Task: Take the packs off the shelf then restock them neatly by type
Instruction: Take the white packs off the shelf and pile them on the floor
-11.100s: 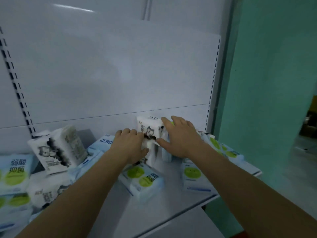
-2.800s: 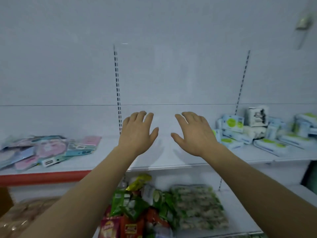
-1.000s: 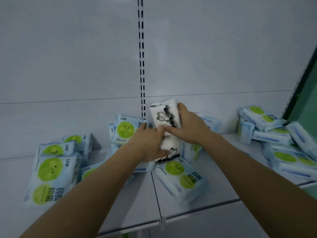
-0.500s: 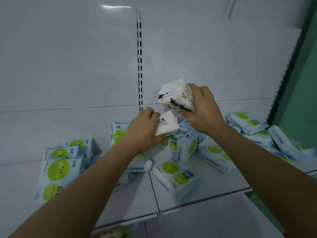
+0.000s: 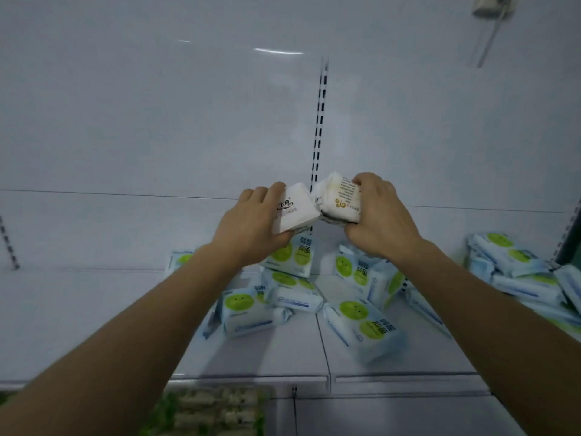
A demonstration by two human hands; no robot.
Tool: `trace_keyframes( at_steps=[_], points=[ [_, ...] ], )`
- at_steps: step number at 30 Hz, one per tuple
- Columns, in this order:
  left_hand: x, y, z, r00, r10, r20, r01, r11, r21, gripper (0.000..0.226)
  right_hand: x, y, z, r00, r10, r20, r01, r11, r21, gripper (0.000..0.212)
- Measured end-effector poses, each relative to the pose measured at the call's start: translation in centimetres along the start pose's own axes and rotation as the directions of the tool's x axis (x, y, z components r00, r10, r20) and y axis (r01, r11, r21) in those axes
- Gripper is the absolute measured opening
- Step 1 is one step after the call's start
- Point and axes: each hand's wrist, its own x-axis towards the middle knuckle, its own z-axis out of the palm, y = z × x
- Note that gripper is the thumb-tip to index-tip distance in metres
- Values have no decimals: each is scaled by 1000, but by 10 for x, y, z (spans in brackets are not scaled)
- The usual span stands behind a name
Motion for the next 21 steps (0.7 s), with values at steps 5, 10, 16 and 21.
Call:
trace_keyframes(
  at_steps=[5,10,16,21],
  points=[
    [-34,-30,-29,992,-126,-10,126,984,124,80,10,-35,24,982,-176,63,175,984,22,83],
    [-94,-62,-61,955,-296,-30,295,927,230,79,7,-90,64,927,-351,133,337,934,116,82],
    [-184,-109,-134,885,-457,-93,456,805,379,71,-7,-199,100,832,-549,80,513,816,268,78],
    [-279,-141,-218,824,-545,-152,537,668,515,72,-33,-323,114,725,-688,33,629,682,373,76]
  ],
)
